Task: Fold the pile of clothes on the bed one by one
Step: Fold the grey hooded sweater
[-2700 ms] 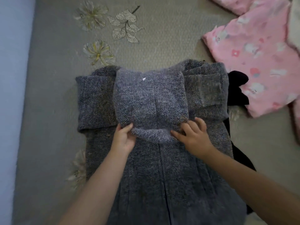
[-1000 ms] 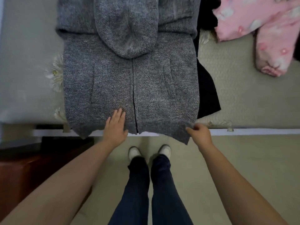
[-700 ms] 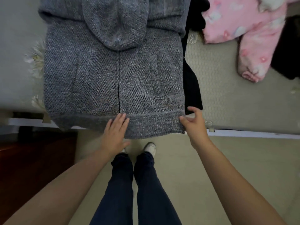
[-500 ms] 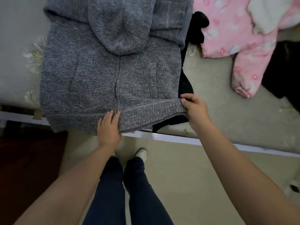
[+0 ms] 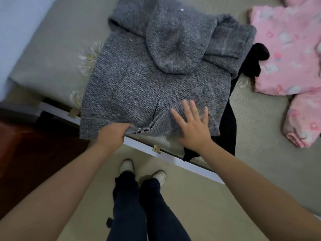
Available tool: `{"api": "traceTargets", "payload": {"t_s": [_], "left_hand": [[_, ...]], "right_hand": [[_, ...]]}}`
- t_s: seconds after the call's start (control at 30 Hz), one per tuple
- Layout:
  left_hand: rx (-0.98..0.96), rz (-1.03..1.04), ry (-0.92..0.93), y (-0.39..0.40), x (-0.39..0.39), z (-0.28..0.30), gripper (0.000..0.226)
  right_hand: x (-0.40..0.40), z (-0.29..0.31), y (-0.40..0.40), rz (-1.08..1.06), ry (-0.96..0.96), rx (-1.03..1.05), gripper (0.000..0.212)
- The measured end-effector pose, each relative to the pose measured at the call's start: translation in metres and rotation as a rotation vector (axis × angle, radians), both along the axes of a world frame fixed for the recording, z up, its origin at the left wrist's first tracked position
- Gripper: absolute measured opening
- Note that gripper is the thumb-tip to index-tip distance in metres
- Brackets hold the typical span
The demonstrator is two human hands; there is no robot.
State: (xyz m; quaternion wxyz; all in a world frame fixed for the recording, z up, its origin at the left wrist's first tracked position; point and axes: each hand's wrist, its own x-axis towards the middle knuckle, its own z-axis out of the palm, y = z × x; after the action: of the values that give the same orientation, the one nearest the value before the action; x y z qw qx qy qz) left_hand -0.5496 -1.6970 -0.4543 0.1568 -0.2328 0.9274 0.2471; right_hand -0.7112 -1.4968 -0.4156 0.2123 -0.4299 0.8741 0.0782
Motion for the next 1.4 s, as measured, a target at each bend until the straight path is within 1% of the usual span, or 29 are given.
{"api": "traceTargets", "payload": {"t_s": [0.03,0.07,0.13,0.17,0.2,0.23,0.27,0.3,0.37,0.4,0.47,0.5,0.53,0.6,0.67,0.77,0.87,0.93,1.0,1.03,1.07,1.1,1.2,1.27,1.33,1.4], "left_hand": [[-0.026,-0.059,-0.038,-0.001,0.001,0.003,0.042],[-0.054,-0.112,-0.070,-0.002,0.002,0.005,0.042],[-0.067,-0.159,-0.070,-0.004,0.005,0.007,0.054],[-0.062,-0.163,-0.069,-0.006,0.006,0.006,0.059],[-0.075,-0.163,-0.081,-0.008,0.007,0.005,0.056],[-0.097,-0.154,-0.110,-0.011,0.008,0.004,0.050],[-0.119,-0.124,-0.141,-0.015,0.010,0.002,0.046],[-0.131,-0.055,-0.149,-0.019,0.014,0.000,0.045],[-0.109,0.134,-0.119,-0.026,0.019,0.001,0.040],[-0.093,0.195,-0.057,-0.027,0.019,0.005,0.035],[-0.068,0.211,0.108,-0.026,0.020,0.016,0.027],[-0.063,0.194,0.198,-0.025,0.020,0.022,0.026],[-0.033,0.175,0.224,-0.025,0.021,0.028,0.029],[0.033,0.099,0.141,-0.023,0.028,0.039,0.036],[0.066,-0.032,-0.001,-0.027,0.039,0.050,0.038],[0.051,-0.243,-0.089,-0.036,0.052,0.071,0.031],[-0.010,-0.500,-0.213,-0.052,0.056,0.091,0.024],[-0.027,-0.634,-0.316,-0.060,0.060,0.103,0.018],[-0.021,-0.717,-0.381,-0.061,0.061,0.112,0.014],[-0.028,-0.744,-0.397,-0.060,0.059,0.115,0.014],[-0.051,-0.751,-0.397,-0.059,0.054,0.117,0.016],[-0.090,-0.730,-0.372,-0.058,0.046,0.119,0.019],[-0.234,-0.553,-0.197,-0.064,0.006,0.122,0.026],[-0.309,-0.484,-0.090,-0.069,-0.027,0.124,0.036],[-0.393,-0.475,-0.052,-0.075,-0.061,0.126,0.046],[-0.460,-0.478,-0.068,-0.083,-0.094,0.129,0.049]], "right_hand": [[0.005,-0.003,-0.006,0.118,0.010,0.040,0.086],[0.006,-0.006,-0.014,0.175,0.007,0.057,0.084],[0.001,-0.009,-0.033,0.209,-0.005,0.039,0.082],[-0.004,-0.009,-0.043,0.220,-0.031,0.048,0.077],[-0.008,-0.007,-0.054,0.237,-0.060,0.074,0.066],[-0.012,-0.004,-0.060,0.264,-0.059,0.094,0.049],[-0.015,0.001,-0.064,0.299,-0.020,0.111,0.031],[-0.017,0.006,-0.065,0.321,0.033,0.131,0.021],[-0.016,0.017,-0.058,0.310,0.086,0.179,0.021],[-0.013,0.021,-0.050,0.293,0.096,0.156,0.022],[-0.004,0.029,-0.034,0.250,0.165,0.041,0.025],[0.002,0.036,-0.026,0.191,0.154,0.031,0.032],[0.010,0.042,-0.016,0.127,0.075,0.078,0.037],[0.030,0.052,0.006,0.058,-0.096,0.199,0.041],[0.047,0.060,0.020,0.053,-0.139,0.225,0.040],[0.069,0.075,0.022,0.044,-0.167,0.274,0.039],[0.082,0.088,0.011,0.096,-0.196,0.350,0.033],[0.090,0.094,0.005,0.115,-0.313,0.382,0.026],[0.094,0.099,0.000,0.104,-0.450,0.422,0.020],[0.092,0.103,-0.002,0.075,-0.476,0.424,0.020],[0.086,0.106,-0.004,0.029,-0.453,0.410,0.022],[0.077,0.108,-0.007,-0.031,-0.391,0.385,0.025],[0.046,0.112,-0.015,-0.228,-0.094,0.256,0.033],[0.024,0.110,-0.022,-0.319,0.041,0.128,0.039],[0.001,0.104,-0.030,-0.354,0.091,0.006,0.045],[-0.025,0.097,-0.037,-0.368,0.113,-0.070,0.047]]}}
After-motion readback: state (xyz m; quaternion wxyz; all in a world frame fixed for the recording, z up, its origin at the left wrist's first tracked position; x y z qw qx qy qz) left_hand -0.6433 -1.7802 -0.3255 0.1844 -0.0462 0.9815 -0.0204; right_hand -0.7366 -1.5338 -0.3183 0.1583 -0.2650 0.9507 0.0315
